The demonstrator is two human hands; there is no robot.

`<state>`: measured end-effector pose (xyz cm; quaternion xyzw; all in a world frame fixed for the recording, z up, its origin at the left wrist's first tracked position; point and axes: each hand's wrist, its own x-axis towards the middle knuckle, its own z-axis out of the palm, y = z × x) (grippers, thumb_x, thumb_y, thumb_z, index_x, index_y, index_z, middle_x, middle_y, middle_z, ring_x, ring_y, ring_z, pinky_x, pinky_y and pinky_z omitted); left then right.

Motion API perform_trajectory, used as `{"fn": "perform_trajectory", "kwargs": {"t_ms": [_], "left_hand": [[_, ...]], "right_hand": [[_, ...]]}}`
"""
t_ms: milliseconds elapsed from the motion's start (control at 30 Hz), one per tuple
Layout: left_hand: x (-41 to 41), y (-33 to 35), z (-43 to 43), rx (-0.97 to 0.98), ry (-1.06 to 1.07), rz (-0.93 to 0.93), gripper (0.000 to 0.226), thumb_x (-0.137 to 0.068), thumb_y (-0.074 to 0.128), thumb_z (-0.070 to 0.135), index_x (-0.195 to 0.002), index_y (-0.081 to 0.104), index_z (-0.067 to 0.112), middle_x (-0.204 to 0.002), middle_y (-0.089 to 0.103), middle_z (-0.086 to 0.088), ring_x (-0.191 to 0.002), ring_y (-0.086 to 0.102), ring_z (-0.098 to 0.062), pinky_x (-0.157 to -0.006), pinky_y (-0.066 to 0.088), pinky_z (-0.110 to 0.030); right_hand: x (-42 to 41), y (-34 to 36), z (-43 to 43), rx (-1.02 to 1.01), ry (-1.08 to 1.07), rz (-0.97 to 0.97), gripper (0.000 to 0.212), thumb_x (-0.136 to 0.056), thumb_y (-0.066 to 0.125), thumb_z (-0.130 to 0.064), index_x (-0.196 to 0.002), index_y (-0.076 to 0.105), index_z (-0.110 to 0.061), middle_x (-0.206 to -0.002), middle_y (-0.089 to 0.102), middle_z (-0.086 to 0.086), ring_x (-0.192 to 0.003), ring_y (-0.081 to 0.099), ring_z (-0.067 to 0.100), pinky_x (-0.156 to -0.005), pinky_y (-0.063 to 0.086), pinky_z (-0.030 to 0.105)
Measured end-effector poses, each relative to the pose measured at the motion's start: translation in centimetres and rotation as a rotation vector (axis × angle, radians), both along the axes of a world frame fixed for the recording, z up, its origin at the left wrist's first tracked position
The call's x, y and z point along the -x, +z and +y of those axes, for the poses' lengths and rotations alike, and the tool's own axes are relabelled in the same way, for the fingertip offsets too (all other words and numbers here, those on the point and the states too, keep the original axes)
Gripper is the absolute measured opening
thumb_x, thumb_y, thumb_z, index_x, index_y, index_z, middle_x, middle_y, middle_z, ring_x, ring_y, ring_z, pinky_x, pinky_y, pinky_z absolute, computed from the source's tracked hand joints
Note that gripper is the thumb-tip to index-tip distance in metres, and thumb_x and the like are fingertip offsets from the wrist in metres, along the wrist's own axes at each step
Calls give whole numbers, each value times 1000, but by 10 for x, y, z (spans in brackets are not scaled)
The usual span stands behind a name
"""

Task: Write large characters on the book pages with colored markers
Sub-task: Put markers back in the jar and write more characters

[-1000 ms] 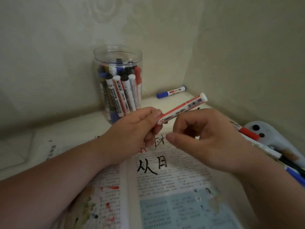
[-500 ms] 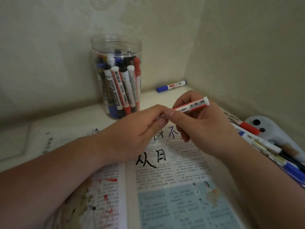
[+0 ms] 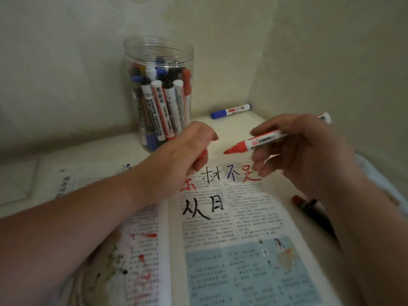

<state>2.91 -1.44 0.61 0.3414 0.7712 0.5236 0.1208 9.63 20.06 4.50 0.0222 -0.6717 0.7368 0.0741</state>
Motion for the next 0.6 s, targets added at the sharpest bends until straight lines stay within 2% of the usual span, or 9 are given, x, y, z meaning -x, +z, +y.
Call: {"fn": "perform_trajectory", "kwargs": {"t_ms": [100,133,200,233,300,367,433,500,600], "left_hand": [[6,-3,2,51,61,-7,20,-107,37,29,-101,56,24,-70,56,14,-60,47,-1,-56,41,-20],[6,-4,3,73,59,-6,18,-105,40,19,-100,58,19,-69,56,15,-60,46,-2,-58,41,-23],[5,-5,4,68,46,-37,21,-101,42,9,-99,61,17,-66,55,11,-61,45,-7,-60,40,-29],[5,-6,4,60,46,-43,23,-100,43,7,-99,62,19,-66,55,8,-62,45,-8,-60,39,-30],[6,-6,3,47,47,-32,26,-100,42,5,-98,63,21,-67,55,2,-62,46,-8,-61,39,-31],[6,-8,2,29,51,-32,28,-99,42,6,-97,63,24,-69,56,0,-64,47,-9,-61,40,-33],[6,-9,3,27,61,-37,26,-100,44,9,-97,62,27,-70,58,2,-63,48,-7,-62,40,-29],[5,-10,4,35,69,-37,21,-101,46,11,-99,60,26,-72,61,4,-61,50,-3,-60,40,-20],[5,-12,6,36,69,-28,16,-102,47,14,-102,57,27,-76,65,4,-58,52,0,-56,39,-14]], "right_hand": [[0,-5,3,-220,140,-181,18,-77,62,-12,-82,78,-6,-80,71,28,-69,71,35,-53,59,37],[0,-7,1,-303,148,-200,7,-76,70,-6,-80,76,-5,-80,71,27,-69,71,30,-57,61,39],[1,-11,-2,-379,131,-225,13,-77,76,7,-75,66,0,-67,66,20,-60,68,21,-58,63,42],[3,-13,-3,-365,129,-248,16,-76,75,8,-73,61,-1,-60,60,16,-53,62,18,-56,62,40],[4,-13,-5,-260,142,-318,7,-73,69,1,-71,63,0,-58,57,15,-48,53,21,-50,58,37],[4,-12,-6,-197,185,-381,7,-83,64,2,-78,71,2,-72,68,25,-54,61,29,-51,59,39],[2,-14,-6,-249,215,-383,13,-88,63,5,-82,74,1,-82,72,29,-62,67,31,-56,62,38],[1,-15,-8,-300,220,-354,9,-83,69,8,-83,73,1,-84,71,31,-64,67,29,-58,63,36],[1,-17,-8,-434,161,-327,16,-84,70,9,-75,71,-4,-74,71,26,-56,64,26,-51,58,31]]}}
